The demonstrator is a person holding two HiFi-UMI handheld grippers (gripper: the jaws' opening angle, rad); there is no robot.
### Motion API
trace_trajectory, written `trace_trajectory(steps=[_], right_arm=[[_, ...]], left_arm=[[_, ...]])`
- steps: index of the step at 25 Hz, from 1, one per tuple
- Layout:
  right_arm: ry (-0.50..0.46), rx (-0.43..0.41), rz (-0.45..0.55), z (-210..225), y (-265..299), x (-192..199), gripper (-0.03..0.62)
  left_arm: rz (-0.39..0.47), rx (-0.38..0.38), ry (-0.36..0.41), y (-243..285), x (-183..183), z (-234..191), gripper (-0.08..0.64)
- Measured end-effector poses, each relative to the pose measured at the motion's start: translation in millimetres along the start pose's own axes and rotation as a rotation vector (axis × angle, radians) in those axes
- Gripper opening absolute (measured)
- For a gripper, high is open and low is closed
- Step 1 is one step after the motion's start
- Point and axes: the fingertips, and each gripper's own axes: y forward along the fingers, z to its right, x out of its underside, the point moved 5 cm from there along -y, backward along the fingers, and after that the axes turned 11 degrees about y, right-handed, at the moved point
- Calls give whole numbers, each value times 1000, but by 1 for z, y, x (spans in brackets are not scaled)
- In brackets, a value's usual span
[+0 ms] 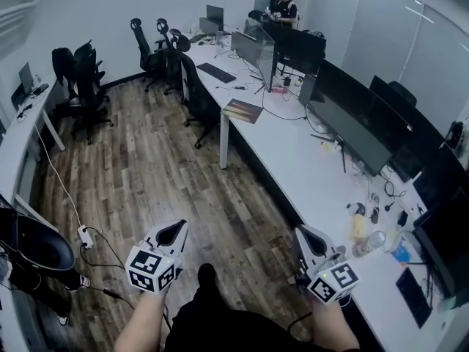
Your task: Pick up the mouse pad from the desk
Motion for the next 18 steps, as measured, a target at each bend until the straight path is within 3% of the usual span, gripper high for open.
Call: trace_trajectory(steps=[11,18], right_arm=[[-27,-12,-33,37,197,-10,6],[14,7,-68,50,300,-2,6]], left_arm=[[26,9,-44,120,14,-157,9],[21,52,-52,182,19,-243,9]])
